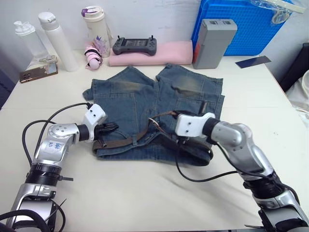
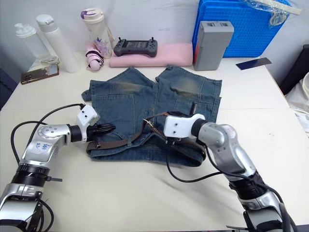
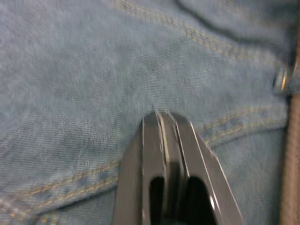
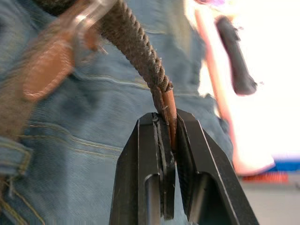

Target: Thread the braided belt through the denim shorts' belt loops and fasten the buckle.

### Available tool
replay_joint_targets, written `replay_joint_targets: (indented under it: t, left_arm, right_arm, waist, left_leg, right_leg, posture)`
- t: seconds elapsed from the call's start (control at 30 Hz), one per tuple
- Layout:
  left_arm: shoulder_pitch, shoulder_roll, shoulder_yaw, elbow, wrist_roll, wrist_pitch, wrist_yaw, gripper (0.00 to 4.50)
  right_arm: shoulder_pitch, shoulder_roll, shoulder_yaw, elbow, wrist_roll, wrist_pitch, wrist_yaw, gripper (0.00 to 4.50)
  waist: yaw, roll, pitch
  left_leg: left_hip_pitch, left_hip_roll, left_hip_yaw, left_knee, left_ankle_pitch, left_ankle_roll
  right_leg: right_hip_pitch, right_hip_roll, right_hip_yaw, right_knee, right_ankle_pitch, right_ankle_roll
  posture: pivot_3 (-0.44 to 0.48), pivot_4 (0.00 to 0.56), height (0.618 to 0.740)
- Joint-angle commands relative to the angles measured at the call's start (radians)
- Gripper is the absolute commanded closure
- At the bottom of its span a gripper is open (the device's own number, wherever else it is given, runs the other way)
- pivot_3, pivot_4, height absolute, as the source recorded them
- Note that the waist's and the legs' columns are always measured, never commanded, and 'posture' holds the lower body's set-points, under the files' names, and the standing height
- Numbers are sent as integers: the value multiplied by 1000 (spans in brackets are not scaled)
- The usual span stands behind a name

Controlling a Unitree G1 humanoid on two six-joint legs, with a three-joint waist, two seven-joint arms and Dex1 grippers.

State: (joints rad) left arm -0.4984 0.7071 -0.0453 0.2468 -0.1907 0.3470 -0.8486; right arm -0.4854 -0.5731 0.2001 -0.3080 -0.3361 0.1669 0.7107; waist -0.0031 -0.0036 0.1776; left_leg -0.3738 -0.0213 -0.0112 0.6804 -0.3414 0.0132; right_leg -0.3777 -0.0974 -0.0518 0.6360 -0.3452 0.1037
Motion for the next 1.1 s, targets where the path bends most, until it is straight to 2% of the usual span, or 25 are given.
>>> replay_joint_targets:
  t: [0.03,0.1,0.2,0.33,0.4,0.53,0.7,0.9,1.1]
  left_arm:
    - [20,8,-12,25,41,-37,-4,4460]
    - [17,2,-9,33,48,-58,-1,4460]
    - [3,-17,6,28,33,-59,4,4460]
    - [-19,-46,52,-21,-26,-46,-1,4460]
    - [-45,-71,104,-82,-102,0,-4,4460]
    - [-76,-99,158,-233,-248,91,-45,3130]
    - [-66,-120,152,-362,-329,165,-44,780]
    - [-21,-138,64,-376,-240,92,-30,780]
    - [-65,-180,9,-297,-140,-3,13,780]
  right_arm:
    - [15,-55,-169,-62,110,-6,8,4500]
    - [43,-96,-214,-43,133,-29,13,4500]
    - [55,-99,-204,-70,167,-28,19,4500]
    - [48,-63,-108,-109,147,-19,20,4500]
    - [40,-46,-59,-108,116,-9,15,4500]
    - [17,-20,13,-83,48,14,-3,4500]
    - [-3,-3,42,-61,16,32,-13,4500]
    - [-18,1,51,-52,1,37,-14,4500]
    - [-20,9,53,-69,7,41,-8,4500]
  waist:
    - [0,0,0]
    - [1,0,0]
    - [1,0,0]
    - [0,0,0]
    - [0,0,0]
    - [1,0,0]
    - [-1,0,0]
    - [-2,0,0]
    - [1,0,0]
  left_leg:
    - [0,0,0,0,0,0]
    - [0,0,0,1,0,0]
    - [0,0,0,1,0,0]
    - [0,0,1,1,0,0]
    - [0,0,0,1,0,0]
    - [-2,0,-1,2,0,0]
    - [-2,-1,-2,2,0,1]
    - [-1,0,-2,2,0,0]
    - [-1,-1,-2,2,0,1]
  right_leg:
    - [0,0,0,0,0,0]
    - [1,0,0,0,0,0]
    - [1,0,0,0,0,0]
    - [1,0,1,0,0,0]
    - [0,0,1,1,0,0]
    - [0,-1,0,1,0,0]
    - [0,-1,0,1,0,0]
    - [0,0,0,1,0,0]
    - [0,0,0,1,0,0]
  posture:
    - [0,150,739]
    - [0,150,739]
    - [0,150,739]
    - [0,150,739]
    - [0,150,739]
    - [0,150,739]
    - [0,150,739]
    - [0,150,739]
    - [0,150,739]
